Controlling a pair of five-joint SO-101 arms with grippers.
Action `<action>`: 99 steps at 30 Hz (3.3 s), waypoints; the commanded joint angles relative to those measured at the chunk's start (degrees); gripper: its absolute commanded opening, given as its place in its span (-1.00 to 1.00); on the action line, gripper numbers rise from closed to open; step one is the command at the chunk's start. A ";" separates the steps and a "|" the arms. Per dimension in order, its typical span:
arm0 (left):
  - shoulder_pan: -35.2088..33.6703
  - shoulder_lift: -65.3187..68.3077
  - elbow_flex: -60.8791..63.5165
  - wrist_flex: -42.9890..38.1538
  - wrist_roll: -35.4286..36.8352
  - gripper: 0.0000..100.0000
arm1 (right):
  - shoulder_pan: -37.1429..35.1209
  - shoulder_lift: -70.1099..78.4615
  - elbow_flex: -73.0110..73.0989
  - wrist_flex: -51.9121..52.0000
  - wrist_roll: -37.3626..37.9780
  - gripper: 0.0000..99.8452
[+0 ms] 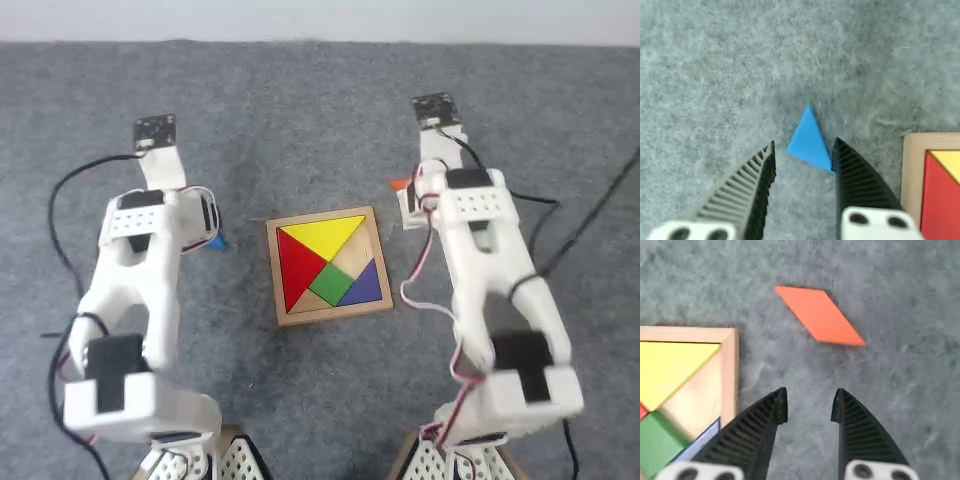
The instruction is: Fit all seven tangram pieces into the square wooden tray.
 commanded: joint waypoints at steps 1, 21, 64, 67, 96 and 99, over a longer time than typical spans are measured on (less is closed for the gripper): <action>-0.44 2.64 -6.55 3.08 -0.26 -0.63 | 0.13 8.04 -9.85 -1.01 10.29 -0.67; -0.88 3.60 -6.90 2.99 -0.70 -0.63 | -0.40 31.08 -39.21 7.34 21.01 -0.68; -0.97 3.60 -6.90 2.99 -0.79 -0.63 | 1.89 55.52 -89.85 42.42 20.48 -0.97; -0.97 3.60 -6.90 2.99 -0.79 -0.63 | 1.54 55.87 -96.70 47.60 17.76 -0.97; -2.73 3.60 -7.25 2.99 -0.79 -0.63 | -24.84 4.70 -20.13 27.38 6.33 -0.97; -2.73 3.60 -7.25 2.99 -0.79 -0.63 | -24.66 4.09 -10.81 20.88 10.37 -0.96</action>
